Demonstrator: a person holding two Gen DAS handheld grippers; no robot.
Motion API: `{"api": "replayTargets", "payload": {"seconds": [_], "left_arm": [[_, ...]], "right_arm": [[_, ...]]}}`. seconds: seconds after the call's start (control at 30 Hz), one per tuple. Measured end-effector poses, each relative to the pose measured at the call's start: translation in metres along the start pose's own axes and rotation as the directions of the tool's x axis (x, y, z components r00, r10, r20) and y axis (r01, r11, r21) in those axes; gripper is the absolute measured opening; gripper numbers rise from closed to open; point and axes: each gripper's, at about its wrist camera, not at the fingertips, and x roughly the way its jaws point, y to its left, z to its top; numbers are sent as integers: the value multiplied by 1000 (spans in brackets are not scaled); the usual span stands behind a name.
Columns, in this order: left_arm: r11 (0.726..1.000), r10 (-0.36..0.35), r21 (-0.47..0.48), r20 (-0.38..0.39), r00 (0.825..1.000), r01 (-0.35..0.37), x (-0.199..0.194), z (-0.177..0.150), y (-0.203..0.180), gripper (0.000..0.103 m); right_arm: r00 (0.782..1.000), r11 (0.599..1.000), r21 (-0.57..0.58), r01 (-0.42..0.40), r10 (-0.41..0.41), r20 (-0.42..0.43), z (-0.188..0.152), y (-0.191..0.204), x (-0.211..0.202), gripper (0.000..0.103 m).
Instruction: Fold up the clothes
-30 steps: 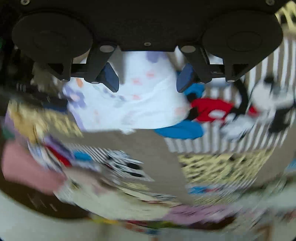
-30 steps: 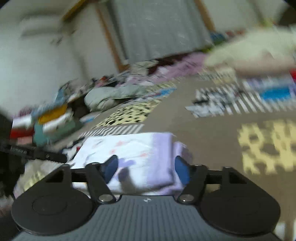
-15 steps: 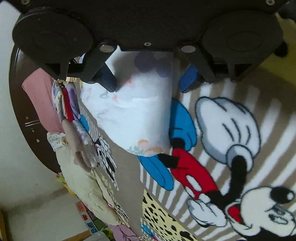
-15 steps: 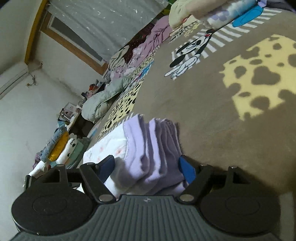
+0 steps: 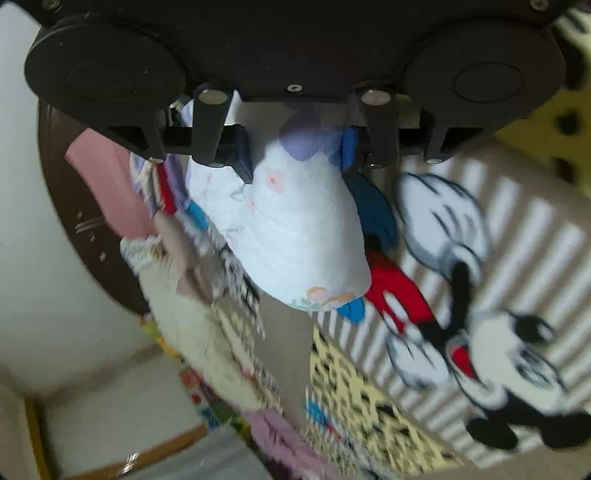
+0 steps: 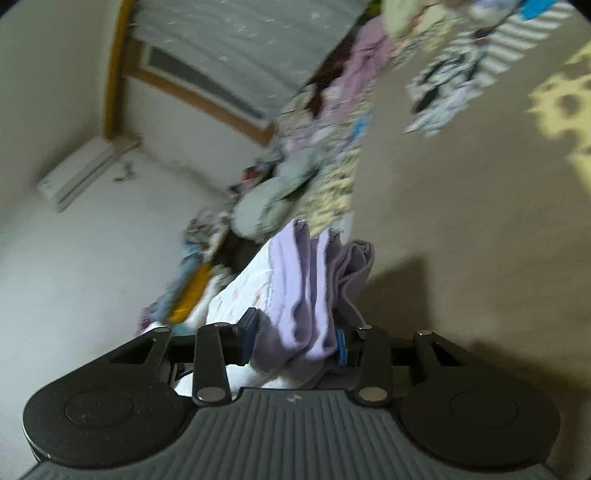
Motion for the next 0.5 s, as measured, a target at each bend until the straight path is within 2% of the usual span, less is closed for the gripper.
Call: {"api": "replayTargets", "payload": {"seconds": [0.03, 0.07, 0.17, 0.2, 0.27, 0.3, 0.5], "left_arm": [[1000, 16, 3, 10, 1000, -16, -6, 1, 4, 46], [999, 31, 7, 21, 999, -32, -13, 3, 8, 50], [998, 56, -26, 42, 998, -55, -25, 4, 28, 66], [997, 57, -51, 45, 997, -55, -27, 3, 36, 66], [993, 58, -101, 51, 997, -53, -31, 1, 54, 68], [992, 55, -119, 56, 997, -48, -33, 0, 60, 68], [988, 12, -156, 50, 999, -4, -28, -11, 75, 75]], "right_arm": [[1000, 1000, -13, -13, 13, -16, -1, 5, 7, 41], [999, 999, -32, 0, -1, -41, -2, 8, 16, 47], [985, 986, -86, 146, -153, -80, -7, 12, 35, 56], [982, 983, -91, 162, -169, -82, -6, 14, 37, 70], [988, 988, -72, 139, -143, -51, -3, 14, 32, 79], [991, 990, -64, 123, -126, -37, -2, 14, 29, 79], [987, 993, -29, 110, -113, -112, -5, 6, 36, 79]]}}
